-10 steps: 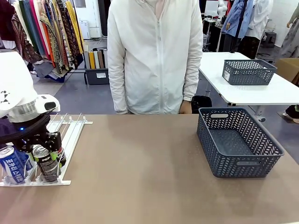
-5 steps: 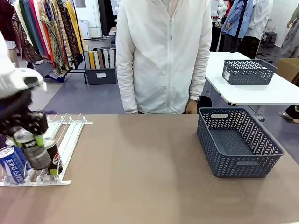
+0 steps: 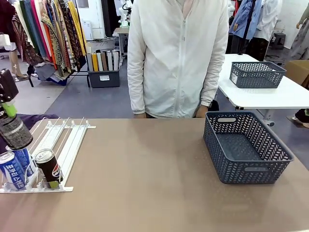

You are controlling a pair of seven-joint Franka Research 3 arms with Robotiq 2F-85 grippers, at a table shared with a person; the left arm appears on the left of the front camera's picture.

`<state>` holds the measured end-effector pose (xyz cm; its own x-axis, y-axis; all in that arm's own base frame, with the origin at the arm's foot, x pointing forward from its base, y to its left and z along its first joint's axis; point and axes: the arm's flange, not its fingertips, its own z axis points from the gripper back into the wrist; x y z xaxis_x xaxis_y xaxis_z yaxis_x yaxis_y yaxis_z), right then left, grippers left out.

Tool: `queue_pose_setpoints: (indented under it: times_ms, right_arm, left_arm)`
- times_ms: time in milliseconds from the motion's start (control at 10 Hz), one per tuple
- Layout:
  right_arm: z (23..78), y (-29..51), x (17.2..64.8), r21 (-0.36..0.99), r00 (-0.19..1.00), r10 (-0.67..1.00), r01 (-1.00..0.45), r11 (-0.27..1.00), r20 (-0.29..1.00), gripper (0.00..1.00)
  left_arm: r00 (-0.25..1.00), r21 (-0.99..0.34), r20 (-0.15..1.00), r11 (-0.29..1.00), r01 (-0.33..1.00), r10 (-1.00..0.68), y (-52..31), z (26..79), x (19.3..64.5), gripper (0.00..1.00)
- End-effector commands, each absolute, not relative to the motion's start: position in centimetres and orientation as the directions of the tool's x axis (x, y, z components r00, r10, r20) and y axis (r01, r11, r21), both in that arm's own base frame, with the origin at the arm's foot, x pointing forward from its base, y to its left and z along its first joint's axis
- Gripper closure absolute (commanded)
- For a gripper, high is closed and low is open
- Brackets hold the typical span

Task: Retrieve and store the cans from the dispenser.
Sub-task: Pick up one can from the Automatic Can Dispenser and place it in the middle of the table.

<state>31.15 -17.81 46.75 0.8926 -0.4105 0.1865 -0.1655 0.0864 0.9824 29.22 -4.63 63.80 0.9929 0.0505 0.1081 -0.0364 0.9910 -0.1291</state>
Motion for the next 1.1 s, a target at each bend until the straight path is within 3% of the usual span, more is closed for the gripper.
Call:
queue_pose_setpoints:
  times_ms: [0,100,500,600,1000]
  right_arm:
    - [46.8,-18.0,31.0,0.977,0.894,-0.396,-0.188,0.098,0.212,0.0]
    - [46.8,-18.0,31.0,0.977,0.894,-0.396,-0.188,0.098,0.212,0.0]
    - [46.8,-18.0,31.0,0.977,0.894,-0.396,-0.188,0.098,0.212,0.0]
    - [46.8,-18.0,31.0,0.977,0.894,-0.396,-0.188,0.098,0.212,0.0]
    - [46.8,-18.0,31.0,0.977,0.894,-0.396,-0.188,0.098,0.212,0.0]
  left_arm:
    - [0.992,-0.22,0.11,0.975,-0.036,0.062,-4.1,62.4,29.1,1.0]
    - [0.993,-0.129,0.108,0.991,-0.036,0.051,-4.6,63.8,29.2,1.0]
    - [0.994,-0.145,0.096,0.989,-0.039,0.054,-4.8,63.1,29.4,1.0]
    - [0.989,-0.181,0.147,0.983,0.012,0.015,-8.5,63.4,29.4,1.0]
    - [0.972,-0.01,0.221,0.996,0.086,-0.082,-28.6,61.1,35.7,1.0]
